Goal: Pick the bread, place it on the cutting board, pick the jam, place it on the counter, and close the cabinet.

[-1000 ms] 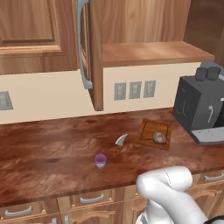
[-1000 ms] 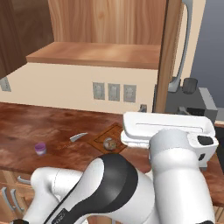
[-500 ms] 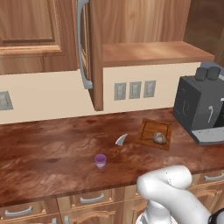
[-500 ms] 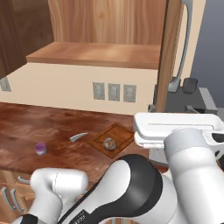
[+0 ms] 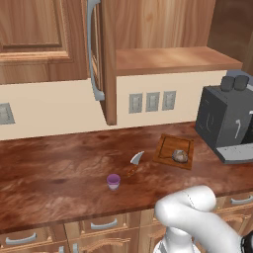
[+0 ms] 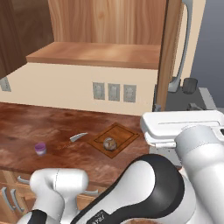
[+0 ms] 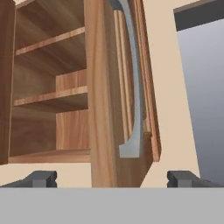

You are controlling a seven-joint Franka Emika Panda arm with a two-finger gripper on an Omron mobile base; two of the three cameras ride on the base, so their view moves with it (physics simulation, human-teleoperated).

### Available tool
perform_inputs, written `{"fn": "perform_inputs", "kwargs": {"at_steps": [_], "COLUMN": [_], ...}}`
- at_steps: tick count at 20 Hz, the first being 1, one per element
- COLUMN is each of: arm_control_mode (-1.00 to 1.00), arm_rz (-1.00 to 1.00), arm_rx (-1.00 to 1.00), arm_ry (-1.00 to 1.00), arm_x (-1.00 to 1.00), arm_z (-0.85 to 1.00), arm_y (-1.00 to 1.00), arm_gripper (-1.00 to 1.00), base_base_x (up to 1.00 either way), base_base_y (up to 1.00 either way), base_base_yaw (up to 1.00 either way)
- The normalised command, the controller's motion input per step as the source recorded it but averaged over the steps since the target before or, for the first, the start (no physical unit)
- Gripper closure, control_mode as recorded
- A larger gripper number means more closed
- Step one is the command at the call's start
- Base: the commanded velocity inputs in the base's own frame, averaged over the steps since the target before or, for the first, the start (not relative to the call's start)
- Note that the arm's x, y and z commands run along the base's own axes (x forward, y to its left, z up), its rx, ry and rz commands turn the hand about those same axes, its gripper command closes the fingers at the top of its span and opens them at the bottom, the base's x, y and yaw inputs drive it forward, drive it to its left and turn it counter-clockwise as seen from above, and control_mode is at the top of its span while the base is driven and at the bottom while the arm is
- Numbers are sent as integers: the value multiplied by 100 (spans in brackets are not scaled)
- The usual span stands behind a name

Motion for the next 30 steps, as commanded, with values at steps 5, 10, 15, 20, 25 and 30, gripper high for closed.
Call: {"fn": "perform_inputs", "kwargs": {"at_steps": [5,10,15,20,25,30], "arm_control_mode": [-100,-100,-100,-100,-100,-100], "arm_rz": [7,9,9,9,11,10], "arm_rx": [0,0,0,0,0,0], "arm_ry": [-1,-2,-3,-5,-6,-5], "arm_x": [12,16,17,18,21,13], "arm_z": [0,0,0,0,0,0], "arm_y": [0,-4,-8,-9,-5,-8], "arm_gripper": [-100,-100,-100,-100,-100,-100], "base_base_x": [0,0,0,0,0,0], "base_base_y": [0,0,0,0,0,0], "base_base_yaw": [0,0,0,0,0,0]}}
